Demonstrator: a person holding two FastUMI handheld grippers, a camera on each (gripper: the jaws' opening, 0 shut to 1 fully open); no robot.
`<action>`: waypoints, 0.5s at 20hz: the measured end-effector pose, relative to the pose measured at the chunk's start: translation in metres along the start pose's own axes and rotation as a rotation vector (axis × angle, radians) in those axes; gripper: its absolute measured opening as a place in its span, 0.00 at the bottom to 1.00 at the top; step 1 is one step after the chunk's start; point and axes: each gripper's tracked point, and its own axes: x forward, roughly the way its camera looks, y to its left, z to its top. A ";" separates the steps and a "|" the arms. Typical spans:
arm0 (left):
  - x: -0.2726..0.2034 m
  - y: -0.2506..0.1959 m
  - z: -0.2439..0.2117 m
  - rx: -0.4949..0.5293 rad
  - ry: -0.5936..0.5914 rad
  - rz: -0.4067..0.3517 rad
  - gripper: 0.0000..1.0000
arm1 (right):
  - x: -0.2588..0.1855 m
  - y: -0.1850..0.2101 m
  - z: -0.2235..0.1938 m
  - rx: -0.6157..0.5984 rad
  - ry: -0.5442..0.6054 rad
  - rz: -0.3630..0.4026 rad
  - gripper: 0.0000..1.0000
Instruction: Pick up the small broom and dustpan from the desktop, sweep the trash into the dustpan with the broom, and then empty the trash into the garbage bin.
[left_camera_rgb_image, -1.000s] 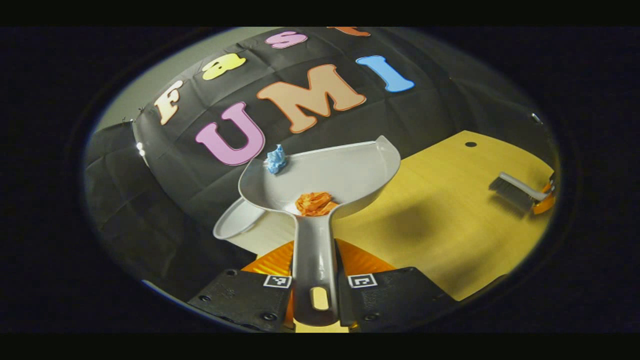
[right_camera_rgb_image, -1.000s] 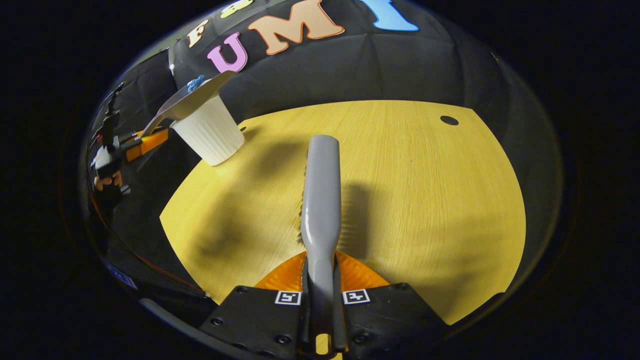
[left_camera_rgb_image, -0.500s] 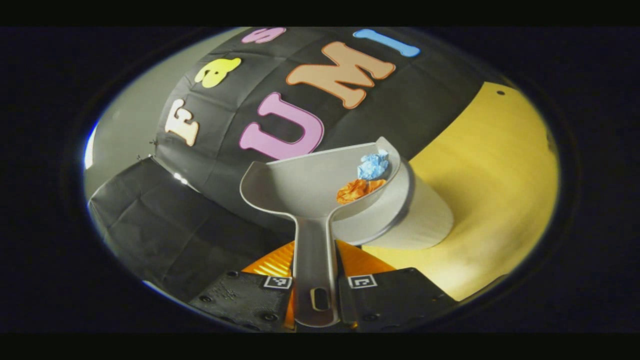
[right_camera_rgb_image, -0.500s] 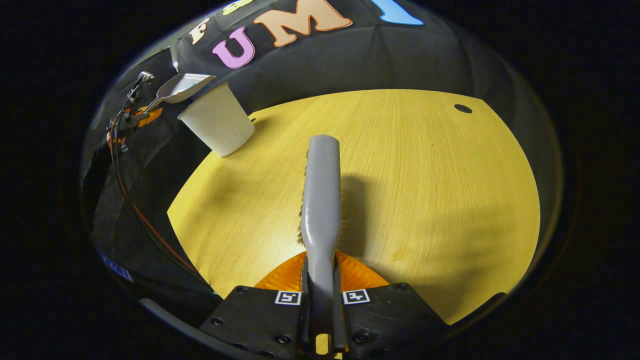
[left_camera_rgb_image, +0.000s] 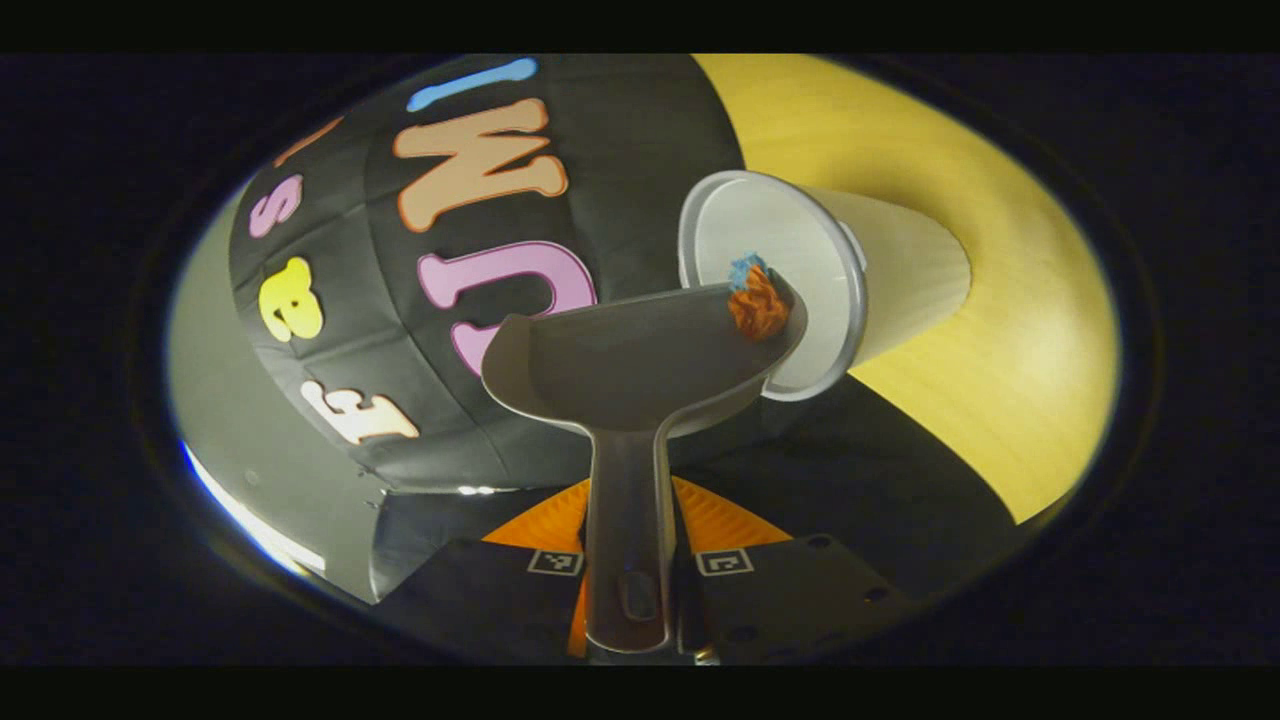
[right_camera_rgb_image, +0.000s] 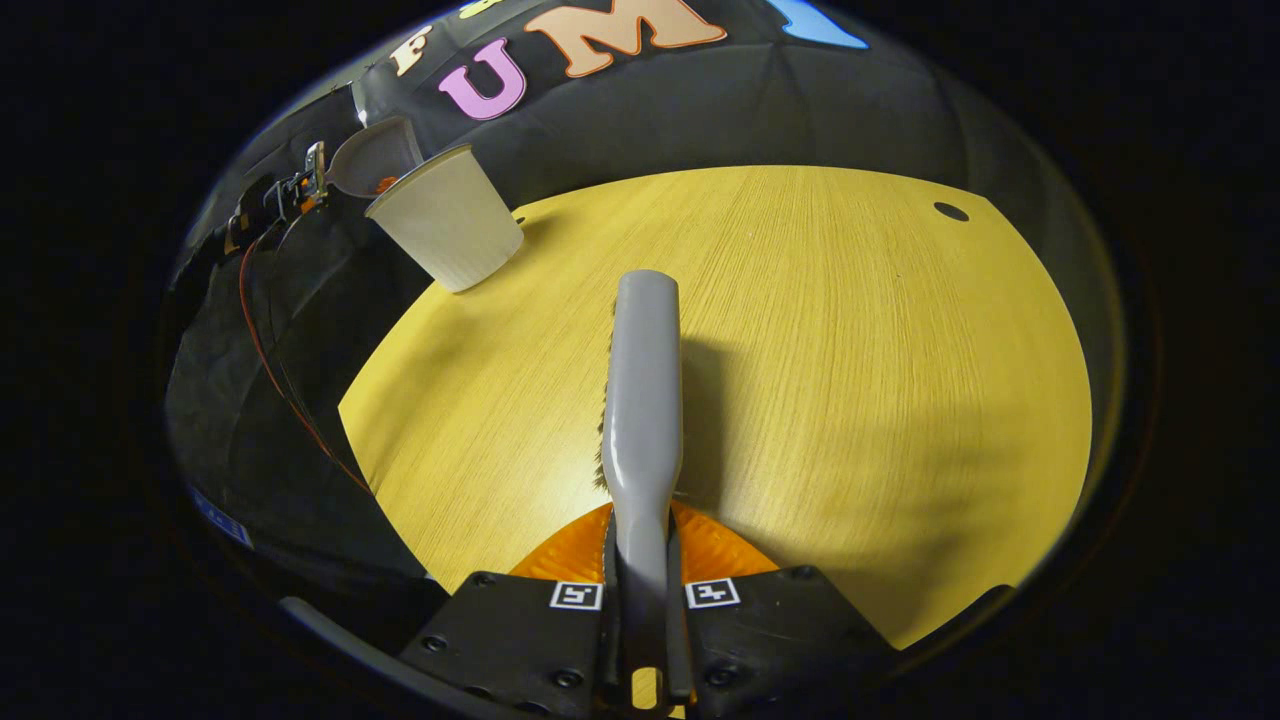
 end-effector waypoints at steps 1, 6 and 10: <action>-0.001 -0.001 0.003 0.056 -0.004 0.001 0.27 | -0.001 -0.001 -0.002 -0.005 -0.001 0.000 0.15; -0.002 -0.002 0.006 0.014 0.004 -0.028 0.25 | -0.001 0.001 -0.005 -0.014 -0.002 0.000 0.14; 0.003 0.001 0.018 -0.379 0.001 -0.048 0.24 | -0.012 0.005 0.000 0.009 -0.056 0.003 0.14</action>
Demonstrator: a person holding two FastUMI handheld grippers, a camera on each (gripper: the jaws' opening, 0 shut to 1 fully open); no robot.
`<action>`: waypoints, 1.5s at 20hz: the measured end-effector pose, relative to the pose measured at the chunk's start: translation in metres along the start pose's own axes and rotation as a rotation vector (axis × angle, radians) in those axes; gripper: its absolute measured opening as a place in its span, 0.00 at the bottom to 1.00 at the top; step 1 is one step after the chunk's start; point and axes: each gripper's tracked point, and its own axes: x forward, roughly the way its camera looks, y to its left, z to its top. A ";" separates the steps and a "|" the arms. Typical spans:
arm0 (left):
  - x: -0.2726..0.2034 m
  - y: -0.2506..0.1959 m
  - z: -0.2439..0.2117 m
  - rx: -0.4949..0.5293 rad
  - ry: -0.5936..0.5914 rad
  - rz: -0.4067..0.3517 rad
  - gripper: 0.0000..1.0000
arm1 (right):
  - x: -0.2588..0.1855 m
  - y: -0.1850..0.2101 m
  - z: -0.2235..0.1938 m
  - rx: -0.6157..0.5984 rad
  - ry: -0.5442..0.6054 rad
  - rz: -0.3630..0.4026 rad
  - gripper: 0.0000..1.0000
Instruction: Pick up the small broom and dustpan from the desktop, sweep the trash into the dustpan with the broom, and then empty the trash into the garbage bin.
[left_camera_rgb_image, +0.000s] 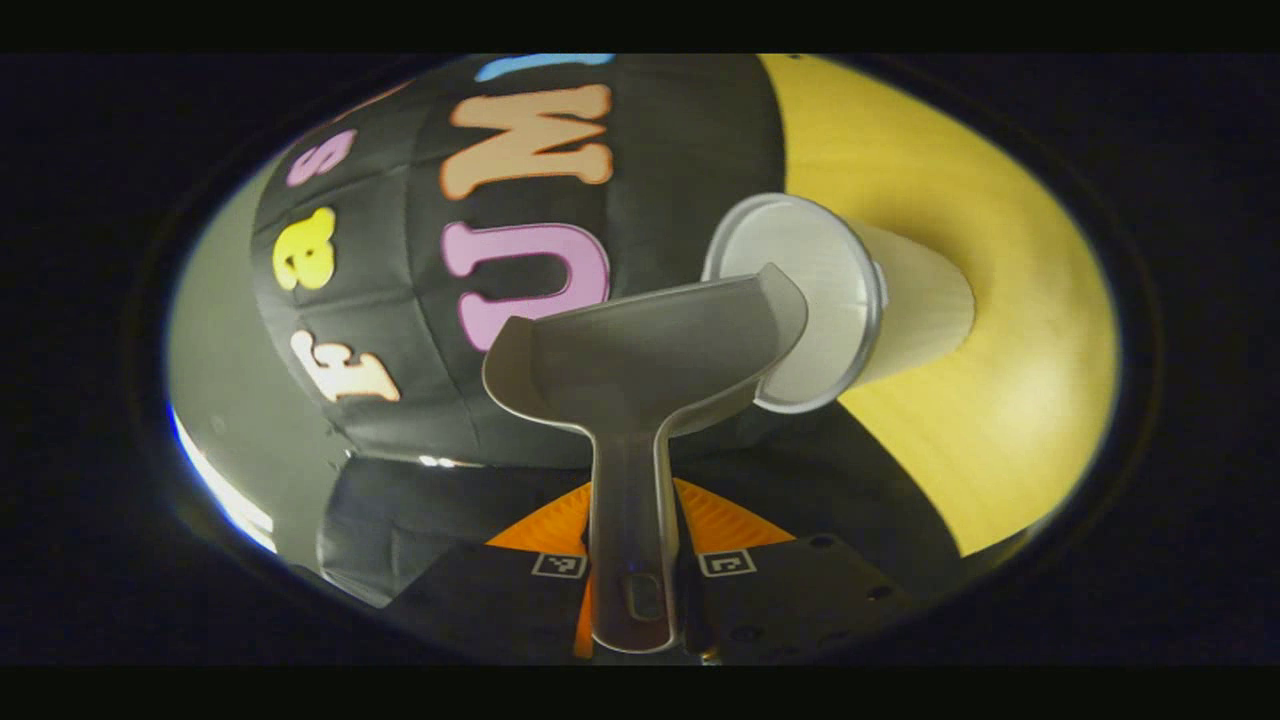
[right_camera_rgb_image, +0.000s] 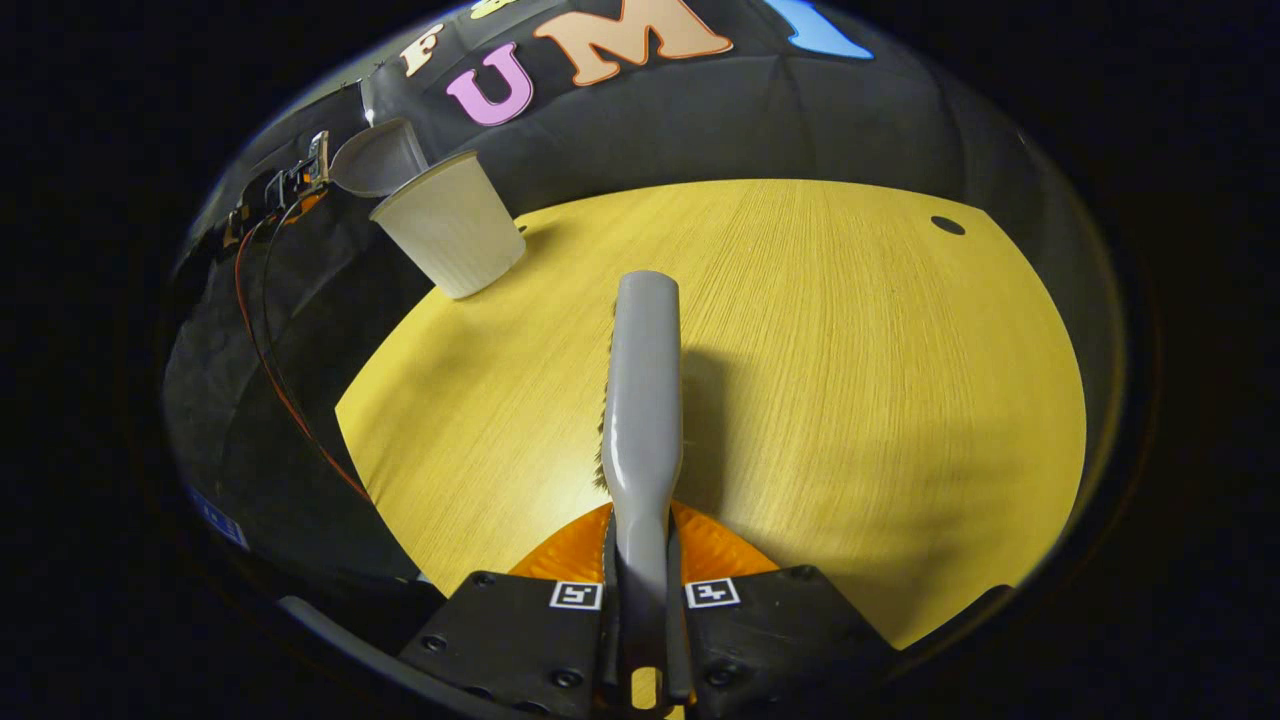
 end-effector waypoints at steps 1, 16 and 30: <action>-0.001 -0.002 0.004 -0.095 -0.009 -0.004 0.28 | -0.005 -0.001 0.005 0.007 -0.015 -0.003 0.14; -0.139 -0.180 0.213 -1.008 -0.276 -0.516 0.25 | -0.091 -0.003 0.104 0.097 -0.339 -0.282 0.14; -0.161 -0.357 0.206 -0.945 -0.027 -0.706 0.28 | -0.008 -0.009 0.090 0.037 -0.074 -0.431 0.14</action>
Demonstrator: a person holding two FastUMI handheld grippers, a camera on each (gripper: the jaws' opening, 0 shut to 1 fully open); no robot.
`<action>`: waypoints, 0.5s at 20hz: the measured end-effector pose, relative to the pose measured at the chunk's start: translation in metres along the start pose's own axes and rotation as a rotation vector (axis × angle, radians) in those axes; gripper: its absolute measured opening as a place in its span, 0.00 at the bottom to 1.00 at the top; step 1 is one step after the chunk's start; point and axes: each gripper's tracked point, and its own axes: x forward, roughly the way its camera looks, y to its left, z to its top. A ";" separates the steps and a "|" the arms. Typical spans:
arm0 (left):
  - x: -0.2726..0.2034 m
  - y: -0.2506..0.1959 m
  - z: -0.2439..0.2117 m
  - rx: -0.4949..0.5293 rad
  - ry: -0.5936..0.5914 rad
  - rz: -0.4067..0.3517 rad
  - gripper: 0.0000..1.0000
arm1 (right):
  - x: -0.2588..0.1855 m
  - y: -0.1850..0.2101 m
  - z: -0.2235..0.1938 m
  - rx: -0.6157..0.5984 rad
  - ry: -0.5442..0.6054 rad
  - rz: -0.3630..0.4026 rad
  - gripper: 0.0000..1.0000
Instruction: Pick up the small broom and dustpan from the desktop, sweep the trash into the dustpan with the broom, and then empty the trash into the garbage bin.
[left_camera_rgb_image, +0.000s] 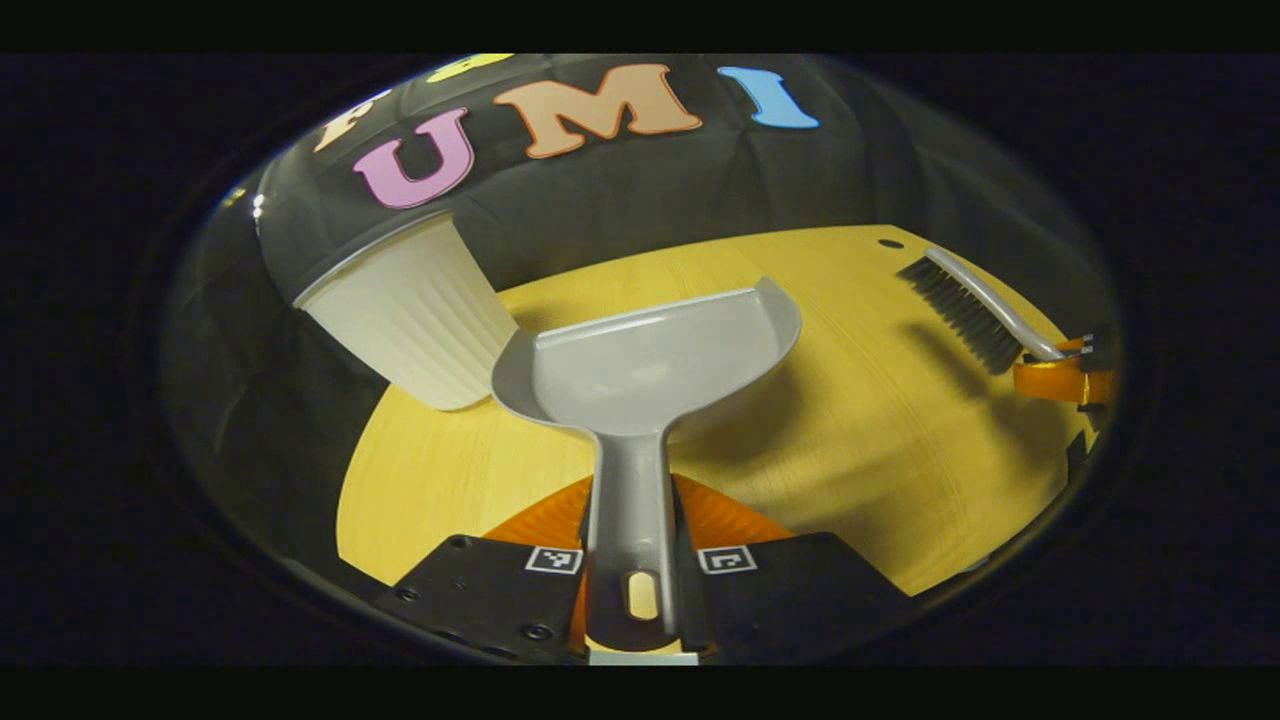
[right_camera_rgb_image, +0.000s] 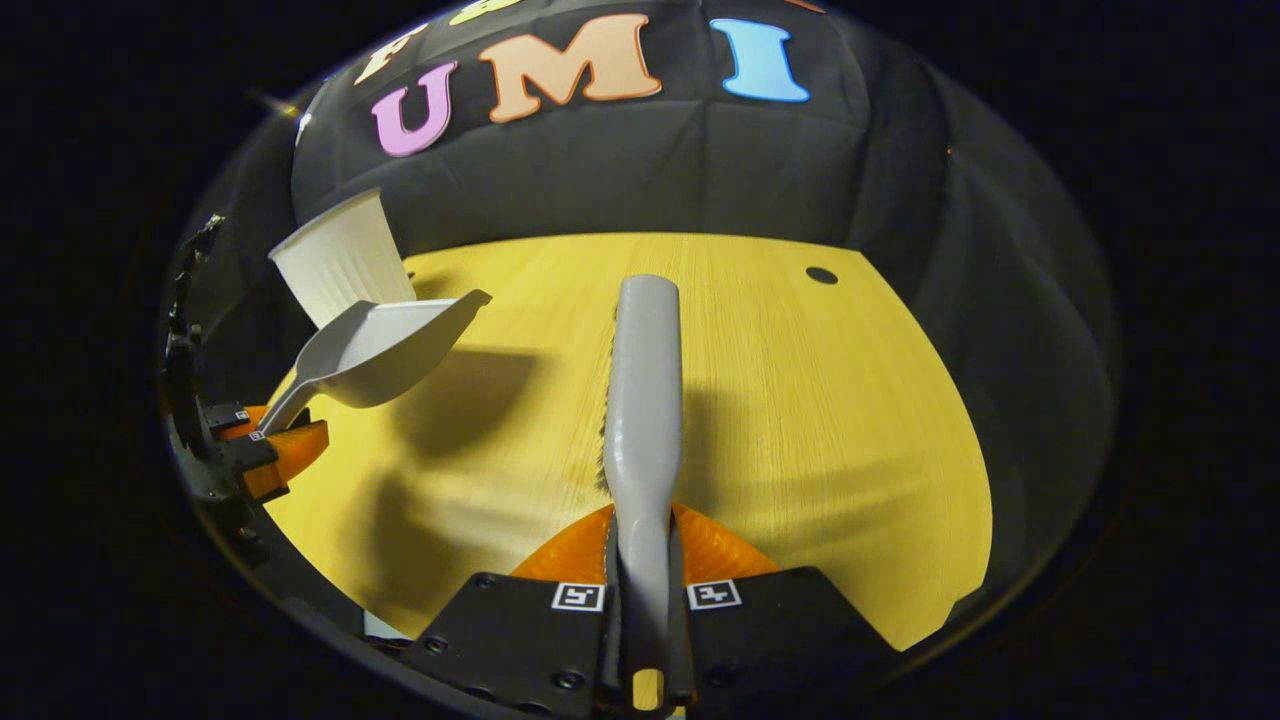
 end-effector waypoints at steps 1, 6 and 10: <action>0.002 -0.003 -0.009 -0.008 0.023 -0.015 0.28 | -0.008 0.000 0.004 -0.011 0.019 -0.011 0.14; 0.005 -0.007 -0.027 0.046 0.066 -0.008 0.30 | -0.005 0.012 0.018 -0.047 0.115 -0.059 0.15; 0.007 -0.010 -0.032 0.028 0.068 -0.007 0.30 | -0.010 0.020 0.042 -0.070 0.167 -0.082 0.15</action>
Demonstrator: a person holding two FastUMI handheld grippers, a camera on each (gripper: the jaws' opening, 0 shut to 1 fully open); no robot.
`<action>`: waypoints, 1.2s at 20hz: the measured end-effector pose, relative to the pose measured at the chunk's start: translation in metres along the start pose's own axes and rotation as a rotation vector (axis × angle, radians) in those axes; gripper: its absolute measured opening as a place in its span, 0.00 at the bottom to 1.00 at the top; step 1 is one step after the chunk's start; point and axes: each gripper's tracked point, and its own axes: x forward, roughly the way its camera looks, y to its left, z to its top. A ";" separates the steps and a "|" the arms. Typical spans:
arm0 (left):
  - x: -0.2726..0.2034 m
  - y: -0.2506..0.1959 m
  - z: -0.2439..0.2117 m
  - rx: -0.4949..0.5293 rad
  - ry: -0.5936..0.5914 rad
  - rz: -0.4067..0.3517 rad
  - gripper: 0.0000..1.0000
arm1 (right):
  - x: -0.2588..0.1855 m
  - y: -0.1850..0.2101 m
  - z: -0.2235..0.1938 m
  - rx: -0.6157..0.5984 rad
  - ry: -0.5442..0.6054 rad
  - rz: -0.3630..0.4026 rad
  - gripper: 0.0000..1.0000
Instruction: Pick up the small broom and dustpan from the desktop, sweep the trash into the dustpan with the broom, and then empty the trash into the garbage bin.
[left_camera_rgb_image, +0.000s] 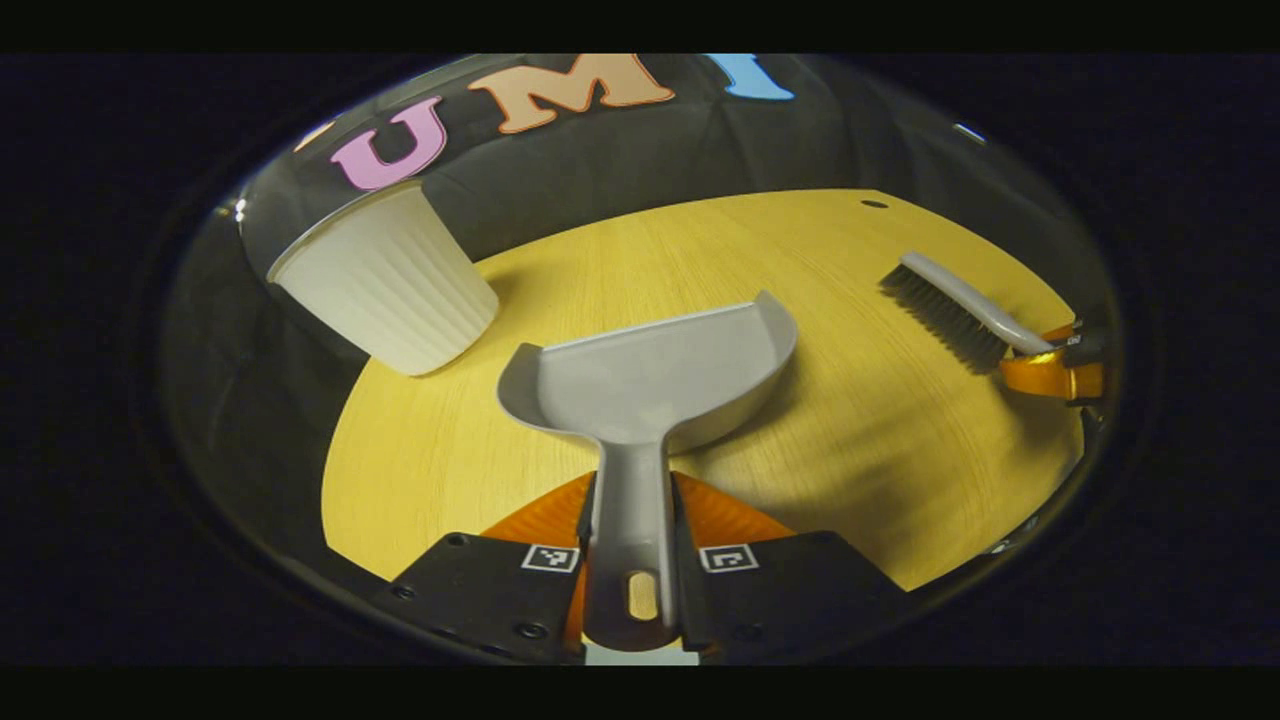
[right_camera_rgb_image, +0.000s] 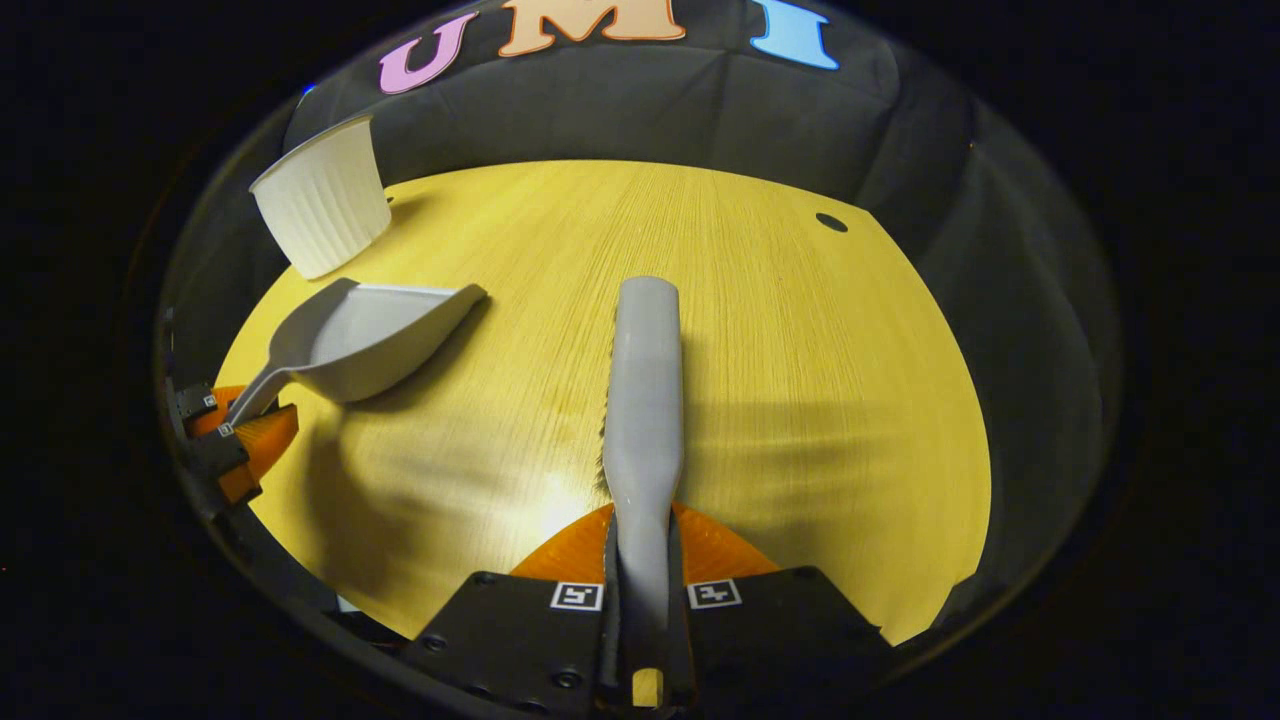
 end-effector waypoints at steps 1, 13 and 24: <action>0.001 0.000 -0.002 0.001 0.007 -0.001 0.29 | 0.002 0.004 0.005 -0.001 -0.008 0.003 0.16; -0.054 0.004 0.064 -0.036 -0.279 0.068 0.96 | -0.084 -0.007 0.049 0.034 -0.193 0.072 0.93; -0.263 0.029 0.215 -0.199 -0.879 0.180 0.93 | -0.299 -0.031 0.173 0.084 -0.922 0.094 0.93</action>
